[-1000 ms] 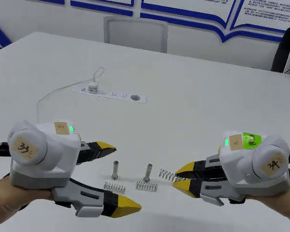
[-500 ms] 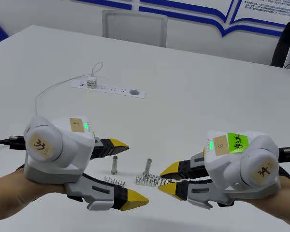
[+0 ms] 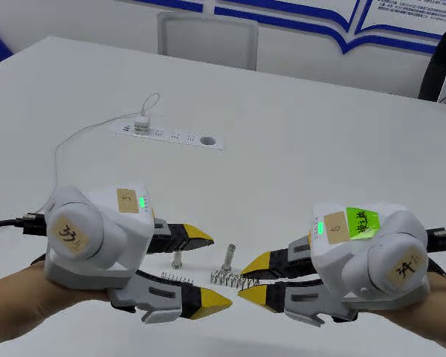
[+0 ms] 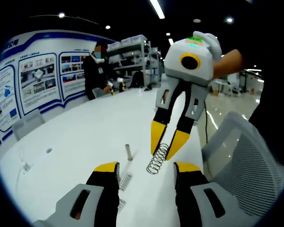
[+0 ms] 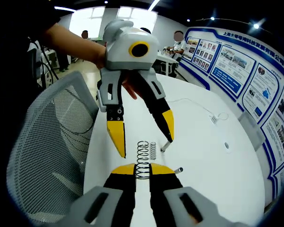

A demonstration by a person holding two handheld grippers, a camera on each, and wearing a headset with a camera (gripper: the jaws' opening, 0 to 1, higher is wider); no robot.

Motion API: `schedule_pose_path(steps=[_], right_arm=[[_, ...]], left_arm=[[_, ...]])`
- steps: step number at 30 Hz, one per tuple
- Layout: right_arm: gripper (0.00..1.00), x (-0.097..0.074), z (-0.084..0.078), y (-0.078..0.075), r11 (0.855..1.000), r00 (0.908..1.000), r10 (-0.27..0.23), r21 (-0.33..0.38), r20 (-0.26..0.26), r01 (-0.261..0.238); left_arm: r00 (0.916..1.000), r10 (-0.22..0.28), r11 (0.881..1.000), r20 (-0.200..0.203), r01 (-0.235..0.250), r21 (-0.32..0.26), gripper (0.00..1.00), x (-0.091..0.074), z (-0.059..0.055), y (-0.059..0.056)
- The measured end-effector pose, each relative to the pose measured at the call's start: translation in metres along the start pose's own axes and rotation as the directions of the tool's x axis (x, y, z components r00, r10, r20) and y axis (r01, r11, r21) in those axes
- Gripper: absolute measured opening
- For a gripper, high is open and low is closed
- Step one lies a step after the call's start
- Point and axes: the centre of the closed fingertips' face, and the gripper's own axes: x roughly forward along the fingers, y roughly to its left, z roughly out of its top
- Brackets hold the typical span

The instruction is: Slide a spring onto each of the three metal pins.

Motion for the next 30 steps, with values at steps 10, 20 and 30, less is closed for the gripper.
schedule_pose_path(steps=[10,20,30], right_arm=[[0.1,-0.001,-0.001,0.003,1.0,1.0,0.008,0.0,0.002,-0.008],[0.1,-0.001,0.003,0.006,1.0,0.9998,0.016,-0.013,0.011,-0.016],[0.1,0.0,0.003,0.006,1.0,0.9997,0.02,-0.019,0.012,-0.02]], left_arm=[[0.9987,-0.049,0.997,-0.008,0.05,0.054,0.28,0.003,0.001,-0.013],[0.9973,-0.072,0.996,-0.014,0.073,0.056,0.25,0.004,0.001,-0.019],[0.995,-0.094,0.994,-0.033,0.096,0.054,0.19,0.005,-0.003,-0.019]])
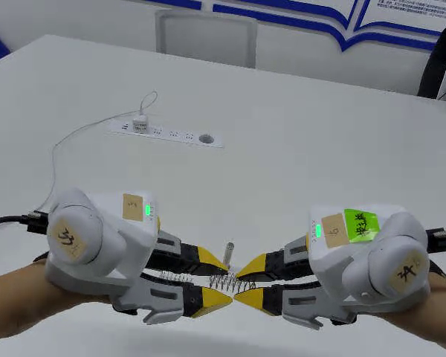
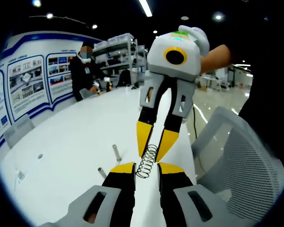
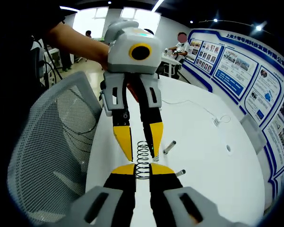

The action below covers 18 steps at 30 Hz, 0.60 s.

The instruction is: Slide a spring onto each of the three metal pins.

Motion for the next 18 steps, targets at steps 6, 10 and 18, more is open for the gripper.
schedule_pose_path(steps=[6,10,18], right_arm=[[0.1,0.0012,0.0011,0.0016,1.0,0.9999,0.011,-0.015,-0.002,-0.011],[0.1,0.0011,0.0015,0.0006,1.0,0.9999,0.011,-0.024,-0.002,-0.011],[0.11,-0.0024,0.0045,-0.0001,0.999,0.9995,0.024,-0.047,0.02,-0.023]], left_arm=[[1.0,-0.005,1.0,-0.006,0.005,-0.01,0.15,0.0003,-0.0014,0.0013],[1.0,0.0,1.0,-0.009,0.0,0.006,0.14,0.0001,-0.001,0.0023],[0.9999,-0.01,0.999,-0.002,0.01,0.036,0.1,-0.0011,0.0032,-0.0019]])
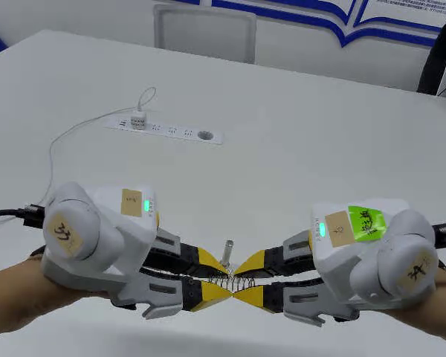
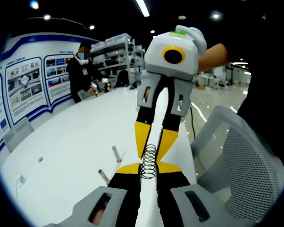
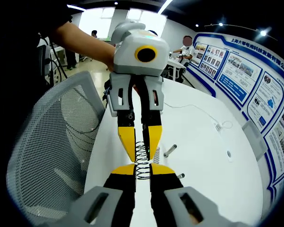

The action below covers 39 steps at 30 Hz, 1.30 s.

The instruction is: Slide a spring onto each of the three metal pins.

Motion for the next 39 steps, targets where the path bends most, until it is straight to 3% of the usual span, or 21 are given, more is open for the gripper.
schedule_pose_path(steps=[13,24,28,39], right_arm=[[0.16,-0.001,-0.005,0.001,1.0,0.9998,0.018,0.021,-0.008,-0.017],[0.11,-0.006,-0.007,0.0,0.998,0.9996,0.024,0.06,0.013,-0.024],[0.1,-0.011,0.001,0.0,0.994,0.9979,0.04,0.096,0.051,-0.045],[0.1,-0.014,0.019,0.003,0.991,0.9913,0.073,0.108,0.11,-0.085]], left_arm=[[0.9998,-0.019,0.999,0.006,0.019,0.031,0.1,-0.001,0.003,-0.004],[0.9998,-0.021,0.998,0.004,0.021,0.059,0.1,-0.002,0.005,-0.005],[0.9997,-0.014,0.995,-0.021,0.016,0.094,0.1,-0.002,0.001,-0.005],[0.9997,-0.002,0.993,-0.025,0.005,0.116,0.1,-0.005,0.0,-0.004]])
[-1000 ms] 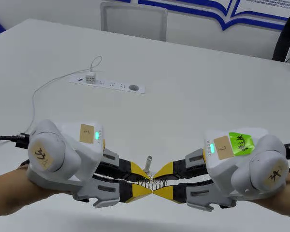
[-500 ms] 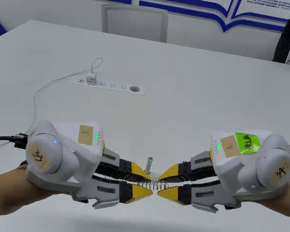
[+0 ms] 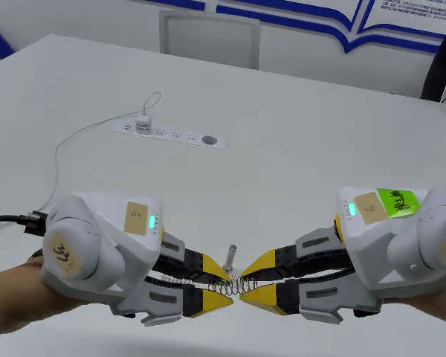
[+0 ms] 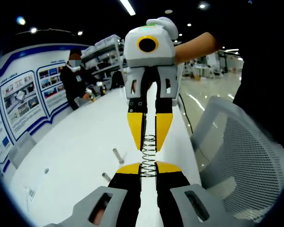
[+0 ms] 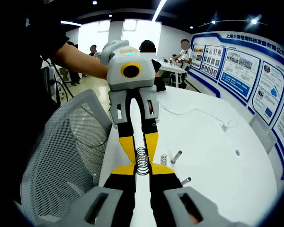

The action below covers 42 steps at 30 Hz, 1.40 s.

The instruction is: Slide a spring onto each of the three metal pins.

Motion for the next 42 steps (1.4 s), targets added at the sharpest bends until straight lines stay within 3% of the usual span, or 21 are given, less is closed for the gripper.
schedule_pose_path(steps=[6,9,11,21,26,28,30,42], right_arm=[[0.1,-0.001,0.015,-0.001,0.998,0.9967,0.001,0.064,0.081,-0.006],[0.1,-0.002,0.024,-0.004,0.989,0.9916,-0.012,0.145,0.129,-0.006],[0.1,-0.003,0.027,-0.006,0.988,0.9885,-0.022,0.156,0.15,-0.002],[0.1,0.0,0.035,-0.007,0.981,0.9812,-0.042,0.192,0.188,0.005],[0.1,0.003,0.034,-0.006,0.982,0.9847,-0.043,0.187,0.169,0.011],[0.1,0.003,0.036,-0.007,0.983,0.9834,-0.05,0.183,0.174,0.018],[0.1,0.002,0.041,-0.009,0.982,0.9782,-0.068,0.186,0.196,0.031],[0.09,0.005,0.042,-0.015,0.98,0.978,-0.083,0.193,0.191,0.046]], left_arm=[[0.9999,0.015,1.0,0.009,-0.015,-0.004,0.1,-0.002,0.001,0.002],[0.9994,0.025,0.999,0.024,-0.024,-0.029,0.1,-0.002,0.004,0.004],[0.9987,0.038,0.999,0.033,-0.037,-0.032,0.1,-0.002,0.005,0.005],[0.9972,0.054,0.996,0.052,-0.05,-0.069,0.1,0.0,0.007,0.005],[0.9975,0.057,0.996,0.042,-0.053,-0.072,0.1,0.002,0.005,0.005],[0.9965,0.062,0.994,0.056,-0.056,-0.096,0.1,0.001,0.006,0.005],[0.9904,0.092,0.984,0.103,-0.075,-0.164,0.11,-0.002,0.011,0.009],[0.9854,0.136,0.969,0.103,-0.11,-0.222,0.14,-0.007,0.004,0.016]])
